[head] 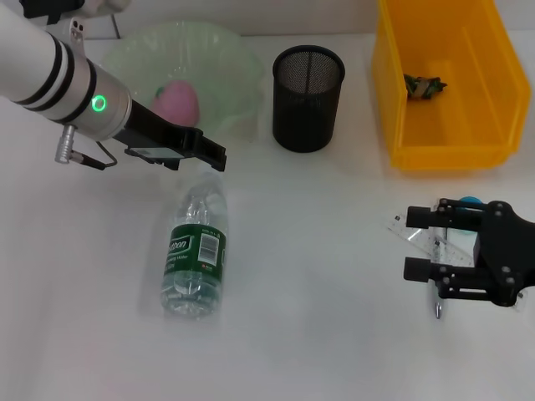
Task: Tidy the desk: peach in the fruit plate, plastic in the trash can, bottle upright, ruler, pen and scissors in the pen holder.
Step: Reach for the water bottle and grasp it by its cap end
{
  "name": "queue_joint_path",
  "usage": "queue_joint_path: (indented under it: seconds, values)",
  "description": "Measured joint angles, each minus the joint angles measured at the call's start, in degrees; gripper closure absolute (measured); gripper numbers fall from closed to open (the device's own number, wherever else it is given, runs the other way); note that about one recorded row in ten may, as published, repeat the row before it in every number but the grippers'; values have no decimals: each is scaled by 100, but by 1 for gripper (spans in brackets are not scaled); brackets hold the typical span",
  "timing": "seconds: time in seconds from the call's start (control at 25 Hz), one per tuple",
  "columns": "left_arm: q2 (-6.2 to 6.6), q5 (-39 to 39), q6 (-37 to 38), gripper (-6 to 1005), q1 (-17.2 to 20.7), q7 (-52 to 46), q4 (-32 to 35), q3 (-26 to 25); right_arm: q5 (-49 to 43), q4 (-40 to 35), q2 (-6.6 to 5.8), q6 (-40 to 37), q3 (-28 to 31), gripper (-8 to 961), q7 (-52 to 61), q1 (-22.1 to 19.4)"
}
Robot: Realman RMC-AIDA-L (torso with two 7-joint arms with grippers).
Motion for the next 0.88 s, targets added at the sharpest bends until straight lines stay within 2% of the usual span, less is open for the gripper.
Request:
queue_joint_path:
  seconds: [0.04, 0.08, 0.6, 0.88]
  values:
    - [0, 0, 0, 201, 0, 0, 0, 0, 0, 0, 1, -1, -8, 240, 0, 1]
    - [-10, -69, -203, 202, 30, 5, -66, 214, 1, 0, 5, -2, -23, 240, 1, 5]
    - [-17, -417, -601, 204, 157, 10, -273, 746, 6, 182, 5, 75, 5, 239, -48, 0]
    - [-17, -421, -614, 206, 175, 13, -288, 799, 20, 225, 3, 283, 74, 239, -38, -4]
